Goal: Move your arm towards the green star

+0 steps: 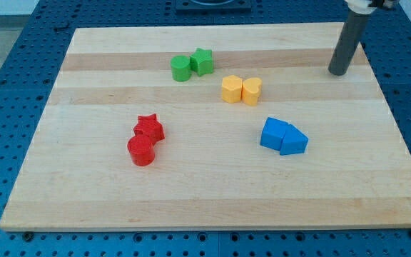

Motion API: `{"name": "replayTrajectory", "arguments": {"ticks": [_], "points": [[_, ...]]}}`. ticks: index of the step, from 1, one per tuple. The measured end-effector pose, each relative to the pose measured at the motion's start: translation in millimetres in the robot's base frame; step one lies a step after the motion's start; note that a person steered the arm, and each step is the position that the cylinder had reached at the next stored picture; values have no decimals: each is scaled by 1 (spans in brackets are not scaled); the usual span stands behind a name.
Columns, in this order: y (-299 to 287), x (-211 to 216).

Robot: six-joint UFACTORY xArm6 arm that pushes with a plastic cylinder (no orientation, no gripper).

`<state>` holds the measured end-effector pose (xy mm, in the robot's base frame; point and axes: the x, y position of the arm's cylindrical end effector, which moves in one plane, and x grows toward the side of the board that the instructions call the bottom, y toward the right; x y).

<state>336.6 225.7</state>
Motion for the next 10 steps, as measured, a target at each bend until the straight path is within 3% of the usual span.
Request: {"name": "replayTrajectory", "arguments": {"ticks": [3,7,10], "points": [[-28,-3],[-131,-27],[-139,-26]]}}
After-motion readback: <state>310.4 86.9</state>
